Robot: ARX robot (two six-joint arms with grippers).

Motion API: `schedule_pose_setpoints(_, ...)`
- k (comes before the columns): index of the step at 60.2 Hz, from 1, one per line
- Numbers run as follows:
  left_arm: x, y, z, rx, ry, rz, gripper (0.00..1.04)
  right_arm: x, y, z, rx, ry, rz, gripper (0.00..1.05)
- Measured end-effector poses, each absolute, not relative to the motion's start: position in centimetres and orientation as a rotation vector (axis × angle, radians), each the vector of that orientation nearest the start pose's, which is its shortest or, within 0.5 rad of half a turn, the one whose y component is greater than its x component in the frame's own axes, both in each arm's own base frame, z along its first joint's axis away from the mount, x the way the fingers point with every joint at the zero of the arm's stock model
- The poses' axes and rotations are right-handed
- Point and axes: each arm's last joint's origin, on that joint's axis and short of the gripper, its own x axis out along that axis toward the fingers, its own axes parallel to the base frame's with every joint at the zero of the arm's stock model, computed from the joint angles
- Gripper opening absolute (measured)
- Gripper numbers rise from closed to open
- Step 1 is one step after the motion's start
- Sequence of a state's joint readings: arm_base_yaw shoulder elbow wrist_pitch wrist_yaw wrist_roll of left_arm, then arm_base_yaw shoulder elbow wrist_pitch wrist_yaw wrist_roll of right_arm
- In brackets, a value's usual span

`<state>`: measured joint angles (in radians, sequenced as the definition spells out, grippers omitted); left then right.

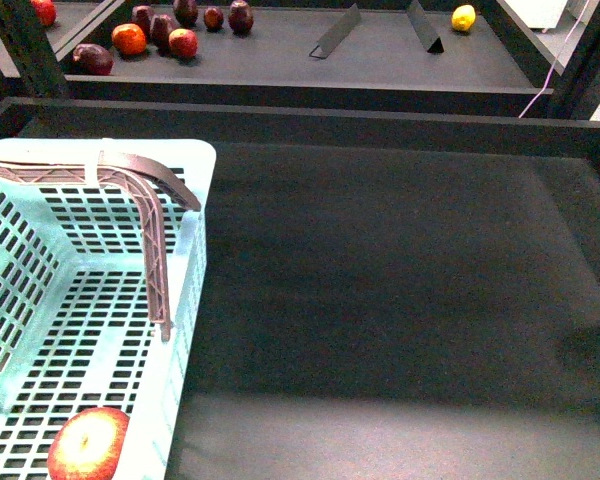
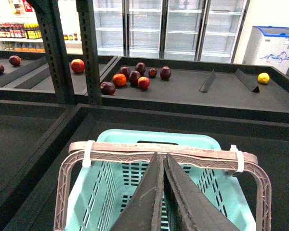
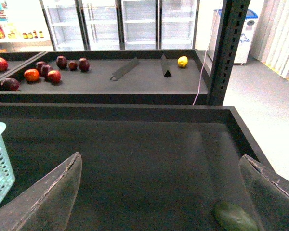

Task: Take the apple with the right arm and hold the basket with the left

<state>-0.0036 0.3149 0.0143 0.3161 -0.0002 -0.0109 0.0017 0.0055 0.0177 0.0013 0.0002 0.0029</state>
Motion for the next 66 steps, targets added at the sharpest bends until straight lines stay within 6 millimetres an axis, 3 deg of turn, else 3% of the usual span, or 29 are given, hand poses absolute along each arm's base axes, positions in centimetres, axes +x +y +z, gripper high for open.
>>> schedule_pose_setpoints(31, 9.8, 0.0, 16.8, -0.011, -0.006, -0.004, 0.03, 9.7, 0.0, 16.9, 0.003, -0.014, 0.001, 0.96)
schedule_pose_setpoints(66, 9.7, 0.0, 16.8, -0.011, -0.010, -0.003, 0.03, 9.7, 0.0, 16.9, 0.003, -0.014, 0.002, 0.96)
